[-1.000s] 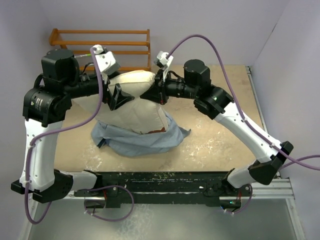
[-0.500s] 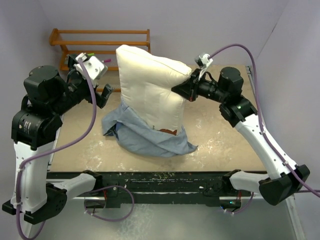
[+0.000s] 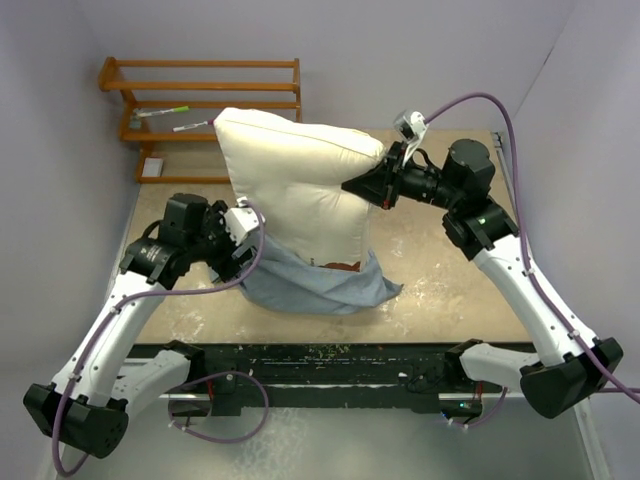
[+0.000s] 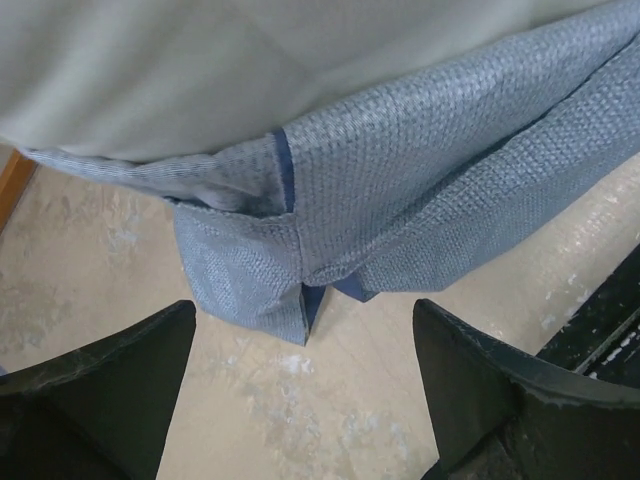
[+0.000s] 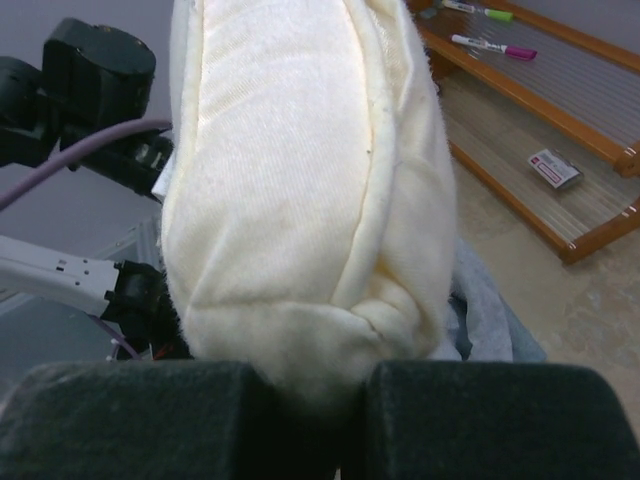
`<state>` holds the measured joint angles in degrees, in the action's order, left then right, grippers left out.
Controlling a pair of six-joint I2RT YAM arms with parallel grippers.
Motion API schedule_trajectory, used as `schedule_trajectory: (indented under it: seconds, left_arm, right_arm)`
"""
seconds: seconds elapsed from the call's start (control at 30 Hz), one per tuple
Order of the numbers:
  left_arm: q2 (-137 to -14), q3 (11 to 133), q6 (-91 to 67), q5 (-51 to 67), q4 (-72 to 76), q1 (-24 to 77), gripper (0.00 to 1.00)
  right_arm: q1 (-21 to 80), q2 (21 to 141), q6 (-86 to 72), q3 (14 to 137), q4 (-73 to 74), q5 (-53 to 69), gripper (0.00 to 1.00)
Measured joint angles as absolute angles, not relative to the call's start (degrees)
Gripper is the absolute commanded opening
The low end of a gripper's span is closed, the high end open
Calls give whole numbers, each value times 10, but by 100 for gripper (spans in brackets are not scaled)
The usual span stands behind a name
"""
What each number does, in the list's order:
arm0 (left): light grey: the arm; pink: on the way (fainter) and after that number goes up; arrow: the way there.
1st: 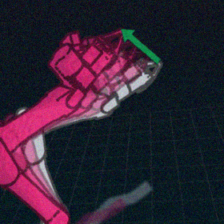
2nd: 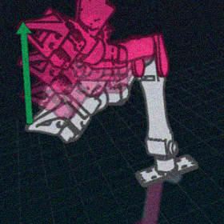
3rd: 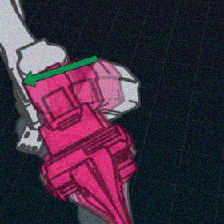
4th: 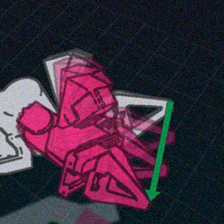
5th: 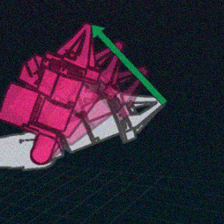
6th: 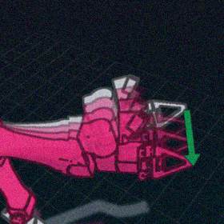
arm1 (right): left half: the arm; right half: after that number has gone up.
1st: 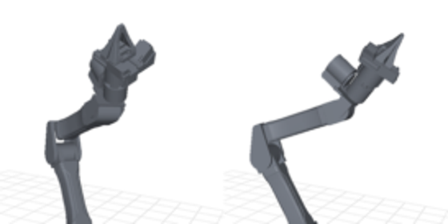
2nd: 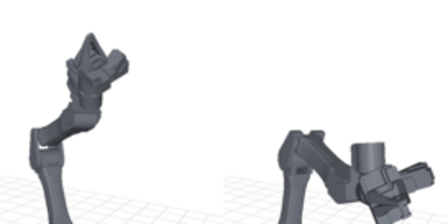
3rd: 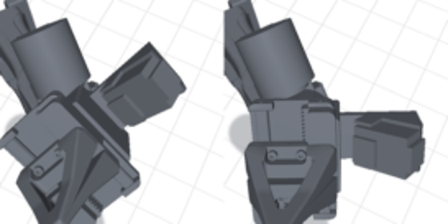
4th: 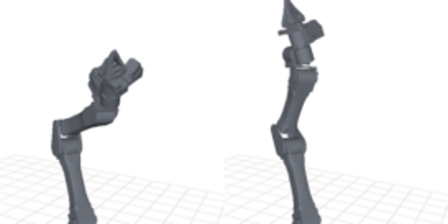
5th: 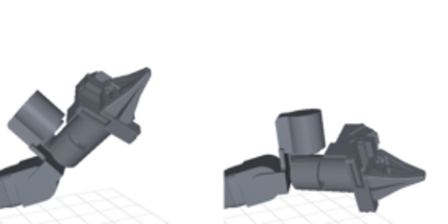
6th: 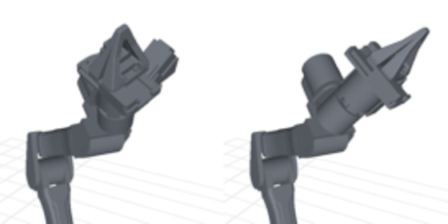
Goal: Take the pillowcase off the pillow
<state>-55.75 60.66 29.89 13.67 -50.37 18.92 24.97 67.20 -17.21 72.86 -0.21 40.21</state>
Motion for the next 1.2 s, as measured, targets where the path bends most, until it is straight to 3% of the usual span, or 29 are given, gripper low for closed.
schedule_trajectory:
  seconds: [0.33, 0.4, 0.43, 0.47, 0.53, 0.77, 0.97, 1.2]
  left_arm:
    - [-594, 482, 316, 142, -327, 188, 68]
    - [-613, 474, 309, 141, -293, 188, 53]
    - [-618, 472, 306, 142, -280, 188, 38]
    - [-623, 470, 299, 143, -262, 188, 14]
    - [-630, 469, 286, 145, -239, 188, 0]
    - [-656, 460, 237, 154, -175, 162, 0]
    - [-652, 457, 218, 184, -175, 90, 0]
    - [-620, 457, 220, 204, -189, 79, 0]
  right_arm:
    - [247, 698, -262, 731, -68, 418, 0]
    - [246, 704, -286, 731, -87, 417, 0]
    - [244, 706, -296, 731, -97, 417, 0]
    - [243, 709, -310, 730, -110, 415, 0]
    - [240, 715, -338, 729, -141, 411, 0]
    - [232, 730, -425, 729, -250, 374, 0]
    - [219, 731, -470, 730, -328, 333, 0]
    - [188, 718, -500, 727, -397, 252, 0]
